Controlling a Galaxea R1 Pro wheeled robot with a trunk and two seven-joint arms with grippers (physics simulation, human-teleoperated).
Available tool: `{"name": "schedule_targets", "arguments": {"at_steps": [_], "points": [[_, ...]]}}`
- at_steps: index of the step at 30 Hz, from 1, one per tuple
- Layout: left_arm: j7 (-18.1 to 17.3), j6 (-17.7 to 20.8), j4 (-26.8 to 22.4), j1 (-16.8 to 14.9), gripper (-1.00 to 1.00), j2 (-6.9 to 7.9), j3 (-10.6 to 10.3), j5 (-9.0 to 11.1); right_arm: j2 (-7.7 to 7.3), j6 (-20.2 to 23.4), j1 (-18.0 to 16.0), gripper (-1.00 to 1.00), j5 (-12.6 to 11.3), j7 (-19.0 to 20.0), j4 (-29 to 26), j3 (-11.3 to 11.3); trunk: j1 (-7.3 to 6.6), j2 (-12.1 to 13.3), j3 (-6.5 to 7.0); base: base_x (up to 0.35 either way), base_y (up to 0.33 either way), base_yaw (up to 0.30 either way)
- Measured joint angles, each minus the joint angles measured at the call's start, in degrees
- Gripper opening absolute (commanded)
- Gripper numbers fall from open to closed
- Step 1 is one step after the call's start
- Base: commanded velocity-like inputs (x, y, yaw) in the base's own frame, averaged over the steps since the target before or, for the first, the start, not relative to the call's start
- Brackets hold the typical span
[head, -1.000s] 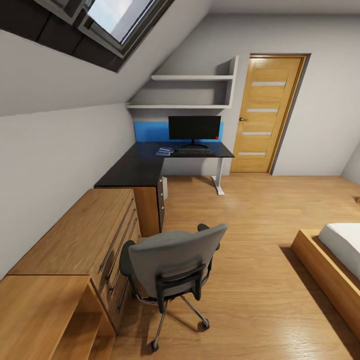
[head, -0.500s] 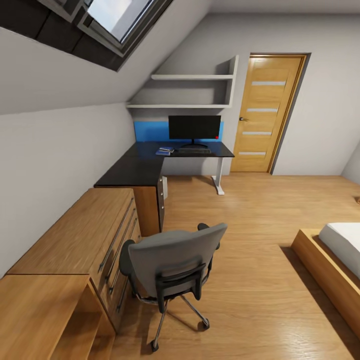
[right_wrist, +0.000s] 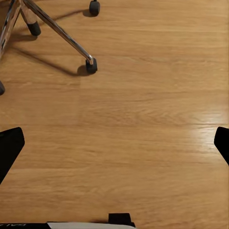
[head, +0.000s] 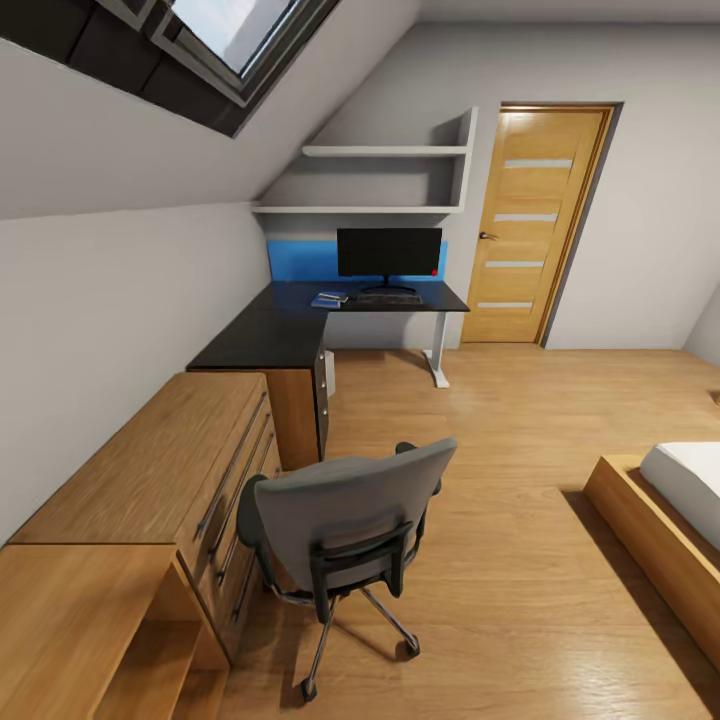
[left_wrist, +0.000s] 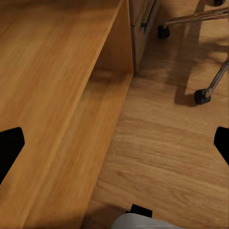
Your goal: In the bedroom, organize the workspace by keeping the computer under the desk, ensuring the monitor is on the desk, placing the keyboard on the desk next to the monitor, placing the mouse on the desk next to the keyboard, moving the folder from the swivel chair onto the desk next to the mouse, stacking the notebook on top of the folder with the pen on top of the notebook, and positioning the swivel chair next to the desk.
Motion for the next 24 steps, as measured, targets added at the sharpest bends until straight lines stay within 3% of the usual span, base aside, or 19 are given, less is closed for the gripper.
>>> {"name": "schedule_targets", "arguments": {"at_steps": [9, 24], "points": [[0.0, 2.7, 0.0, 0.0, 1.0, -0.07, 0.0, 0.0, 0.0, 0.0, 0.0, 1.0, 0.1, 0.0, 0.0, 0.0, 1.98, -3.6, -1.62, 0.0, 0.0, 0.0], [0.0, 3.1, 0.0, 0.0, 1.0, -0.01, 0.0, 0.0, -0.06, -0.1, 0.0, 1.0, 0.0, 0.0, 0.0, 0.0, 5.27, -9.6, -4.31, 0.0, 0.0, 0.0]]}}
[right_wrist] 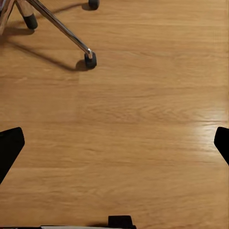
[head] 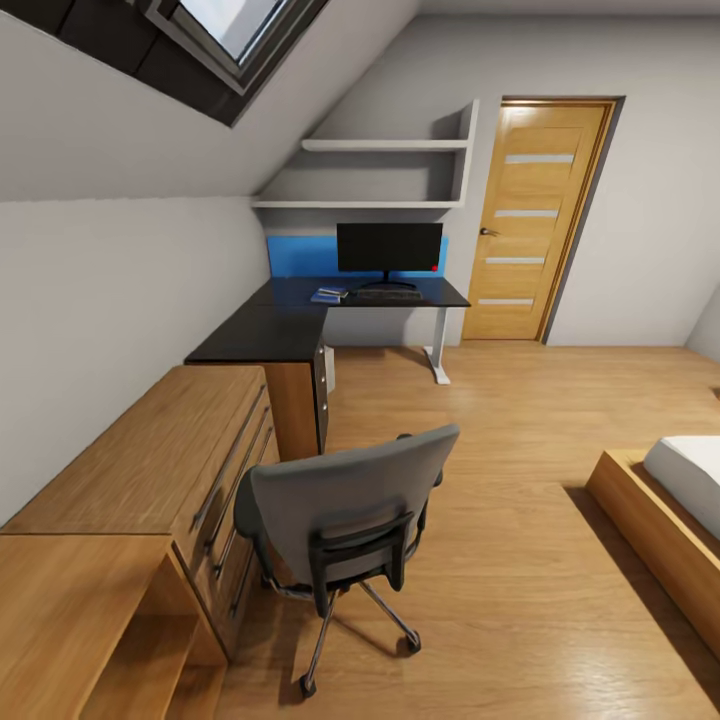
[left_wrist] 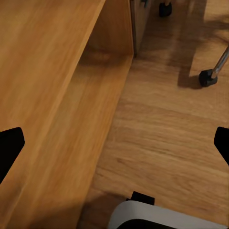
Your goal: In the bedroom, organize the workspace by keeping the computer under the desk, ensuring the monitor is on the desk, placing the keyboard on the desk next to the monitor, placing the mouse on the desk next to the keyboard, moving the folder from the swivel chair onto the desk next to the mouse, stacking the notebook on top of the folder with the pen on top of the notebook, and positioning the swivel chair next to the desk.
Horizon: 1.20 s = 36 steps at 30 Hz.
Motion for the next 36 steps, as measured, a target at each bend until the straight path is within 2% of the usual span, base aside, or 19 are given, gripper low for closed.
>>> {"name": "schedule_targets", "arguments": {"at_steps": [4, 5, 8, 12, 13, 16, 17, 18, 21, 23, 26, 28, 31, 32, 36], "points": [[0.2, 2.7, 0.0, -0.1, 1.0, -0.49, 0.0, 0.0, -0.06, -0.4, 0.0, 1.0, 0.0, -0.1, -1.5, -0.1, 0.88, -1.6, -0.72, 0.0, 0.0, 0.0], [0.2, 7.8, 0.0, -2.6, 1.0, -0.94, -0.1, -0.1, -0.17, -0.1, -0.1, 1.0, -0.2, -0.4, -6.3, -0.4, 1.1, -2.0, -0.87, 0.0, 0.0, 0.0], [0.3, 11.9, 0.0, -6.0, 1.0, -1.06, -0.1, 0.0, -0.82, 0.9, -0.1, 1.0, -0.3, -0.6, -11.1, -0.5, 1.76, -3.2, -1.42, 0.0, 0.0, 0.0], [0.3, 18.7, 0.0, -11.0, 1.0, -1.11, -0.1, 0.0, -2.03, 4.7, -0.5, 1.0, -0.8, -0.9, -16.5, -0.9, 2.64, -4.8, -2.13, 0.0, 0.0, 0.0], [0.2, 21.8, -0.1, -13.1, 1.0, -1.18, -0.1, 0.2, -2.33, 7.1, -1.0, 1.0, -1.4, -1.3, -18.2, -1.1, 2.86, -5.2, -2.3, 0.0, 0.0, 0.0], [0.3, 26.8, -0.4, -16.9, 1.0, -1.49, -0.1, 1.6, -2.59, 11.6, -2.9, 1.0, -2.8, -1.8, -20.1, -1.3, 3.52, -6.4, -2.85, 0.0, 0.0, 0.0], [0.3, 28.4, -0.7, -18.0, 1.0, -1.64, 0.0, 2.3, -2.64, 13.2, -3.9, 1.0, -3.4, -1.9, -20.5, -1.3, 3.74, -6.8, -3.03, 0.0, 0.0, 0.0], [0.3, 31.3, -1.3, -20.2, 1.0, -2.01, -0.1, 3.8, -2.71, 16.5, -6.0, 1.0, -4.6, -2.0, -21.1, -1.4, 3.96, -7.2, -3.2, 0.0, 0.0, 0.0], [0.2, 35.9, -2.2, -24.9, 1.0, -2.78, 0.0, 6.8, -2.76, 23.3, -11.6, 1.0, -6.8, -2.1, -21.4, -1.4, 4.62, -8.4, -3.75, 0.0, 0.0, 0.0], [0.3, 37.9, -2.5, -27.7, 1.0, -3.54, -0.1, 7.8, -2.83, 27.4, -15.1, 1.0, -7.9, -2.2, -21.2, -1.4, 5.06, -9.2, -4.09, 0.0, 0.0, 0.0], [0.3, 39.1, -2.6, -30.1, 1.0, -4.23, 0.0, 8.5, -3.08, 30.1, -18.5, 1.0, -8.6, -2.3, -20.5, -1.5, 5.72, -10.4, -4.65, 0.0, 0.0, 0.0], [0.3, 40.3, -2.7, -33.3, 1.0, -4.63, 0.0, 8.8, -3.58, 31.7, -22.7, 1.0, -9.1, -2.3, -18.7, -1.5, 6.15, -11.2, -4.99, 0.0, 0.0, 0.0], [0.3, 42.3, -2.6, -36.6, 1.0, -4.31, 0.0, 9.1, -3.76, 32.7, -26.8, 1.0, -9.6, -2.3, -16.9, -1.5, 6.81, -12.4, -5.54, 0.0, 0.0, 0.0], [0.3, 43.6, -2.6, -38.6, 1.0, -3.17, 0.1, 9.2, -3.72, 34.0, -28.8, 1.0, -9.9, -2.3, -16.2, -1.5, 7.03, -12.8, -5.71, 0.0, 0.0, 0.0], [0.3, 44.1, -2.6, -39.6, 1.0, -2.32, 0.2, 9.7, -3.53, 34.6, -29.7, 1.0, -10.0, -2.2, -15.8, -1.6, 7.91, -14.4, -6.45, 0.0, 0.0, 0.0]]}}
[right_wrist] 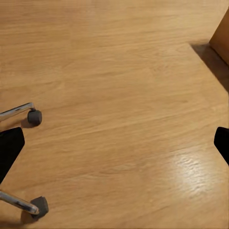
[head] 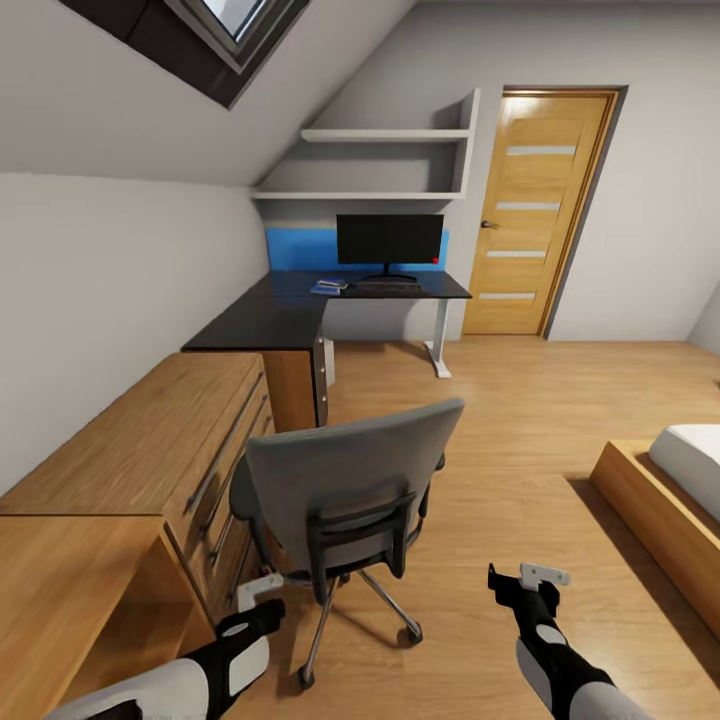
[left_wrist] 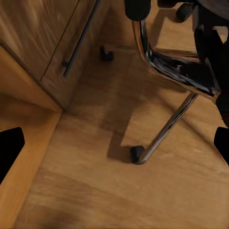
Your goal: In the bedroom, organize the workspace by keeping the computer under the desk, ensuring the monitor is on the desk, placing the keyboard on the desk next to the monitor, placing the mouse on the desk next to the keyboard, moving the folder from the swivel chair onto the desk next to the mouse, stacking the notebook on top of the folder with the pen on top of the notebook, and positioning the swivel chair next to the desk.
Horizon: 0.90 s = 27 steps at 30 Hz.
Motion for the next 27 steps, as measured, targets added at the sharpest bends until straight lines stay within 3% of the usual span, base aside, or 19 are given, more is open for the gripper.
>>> {"name": "schedule_targets", "arguments": {"at_steps": [5, 13, 27], "points": [[0.0, 0.1, 0.1, -0.5, 1.0, 0.87, 0.5, 0.6, 1.04, 0.2, -0.5, 1.0, 0.0, 0.1, 1.0, -0.1, 1.1, -2.0, -0.9, 0.0, 0.0, 0.0], [0.0, 0.1, 0.3, -0.6, 1.0, 1.42, 0.6, 0.8, 1.19, 1.0, -0.6, 1.0, 0.2, 0.1, 2.6, 0.0, 2.86, -5.2, -2.34, 0.0, 0.0, 0.0], [-0.1, 0.5, 0.4, -0.6, 1.0, 1.33, 0.5, 0.8, 1.37, 2.8, -0.6, 1.0, 0.2, 0.0, 3.1, 0.3, 5.93, -10.8, -4.85, 0.0, 0.0, 0.0]]}}
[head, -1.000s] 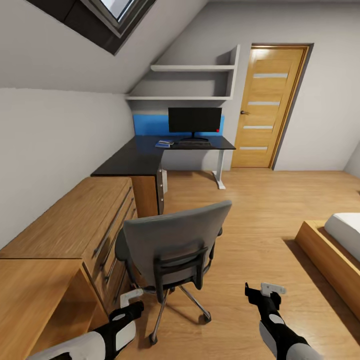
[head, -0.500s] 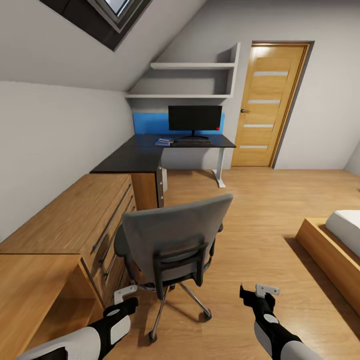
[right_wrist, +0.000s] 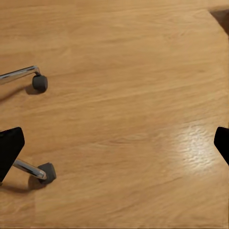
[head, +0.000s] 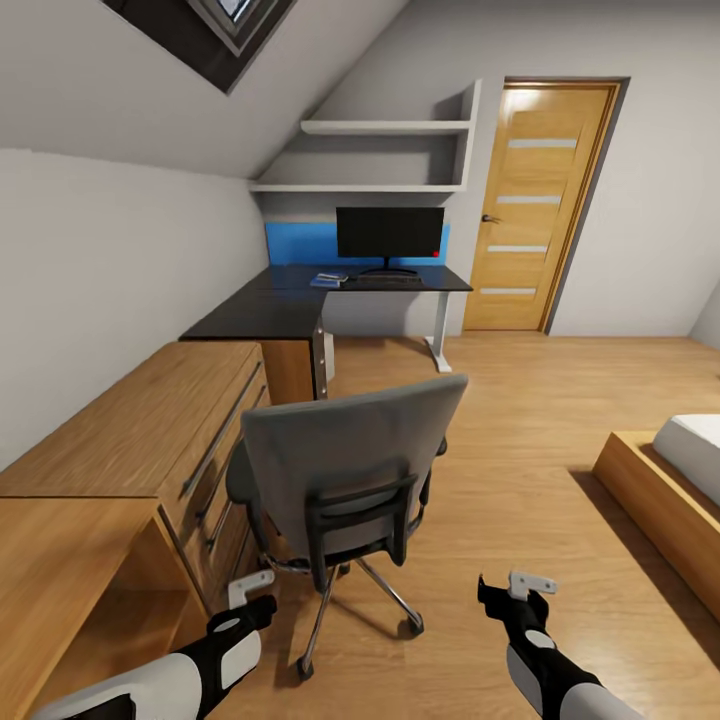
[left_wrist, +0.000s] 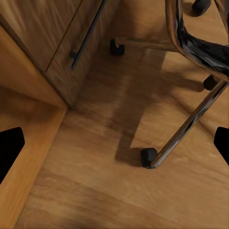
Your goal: In the bedroom, organize the workspace by keeping the computer under the desk, ensuring the monitor is on the desk, placing the keyboard on the desk next to the monitor, placing the mouse on the desk next to the keyboard, moving the folder from the swivel chair onto the desk next to the mouse, stacking the notebook on top of the folder with the pen on top of the notebook, and positioning the swivel chair next to the desk.
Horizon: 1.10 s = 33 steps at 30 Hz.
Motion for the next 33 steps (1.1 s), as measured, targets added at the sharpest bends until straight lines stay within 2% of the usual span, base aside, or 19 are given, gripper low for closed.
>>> {"name": "schedule_targets", "arguments": {"at_steps": [6, 7, 10, 14, 16, 19, 25, 33], "points": [[-0.2, 0.1, 0.0, 0.0, 1.0, 0.12, 0.2, 0.0, -0.03, 5.7, -0.1, 1.0, 0.0, 0.1, -0.6, 0.1, 1.32, -2.4, -1.08, 0.0, 0.0, 0.0], [-0.4, 3.0, 0.0, 0.0, 1.0, 0.32, 0.6, -0.1, 0.05, 11.0, -2.9, 1.0, -0.1, -0.1, -1.5, 0.1, 1.54, -2.8, -1.25, 0.0, 0.0, 0.0], [-0.6, 9.3, -0.1, -1.1, 1.0, 0.94, 0.7, -0.2, 0.06, 17.7, -9.0, 1.0, -0.4, -0.4, -1.4, -0.1, 2.19, -4.0, -1.78, 0.0, 0.0, 0.0], [-0.6, 10.5, -0.3, -1.9, 1.0, 1.09, 0.8, -0.1, 0.02, 21.0, -11.8, 1.0, -2.4, -0.4, -1.3, -1.0, 3.08, -5.6, -2.51, 0.0, 0.0, 0.0], [-0.6, 11.0, -0.4, -2.2, 1.0, 1.04, 0.8, 0.0, 0.17, 22.4, -13.0, 1.0, -5.2, -0.4, -1.4, -1.5, 3.51, -6.4, -2.87, 0.0, 0.0, 0.0], [-0.6, 11.1, -0.5, -2.4, 1.0, 0.98, 0.8, -0.1, 0.25, 22.9, -13.5, 1.0, -6.5, -0.4, -1.4, -1.7, 4.17, -7.6, -3.41, 0.0, 0.0, 0.0], [-0.5, 11.0, -0.5, -2.4, 1.0, 1.13, 0.9, -0.1, 0.15, 22.6, -13.8, 1.0, -7.2, -0.4, -1.3, -1.9, 5.49, -10.0, -4.49, 0.0, 0.0, 0.0], [-0.4, 10.9, -0.3, -2.4, 1.0, 1.4, 0.8, -0.2, 0.23, 17.4, -13.7, 1.0, -7.3, -0.4, -1.0, -2.0, 7.25, -13.2, -5.92, 0.0, 0.0, 0.0]]}}
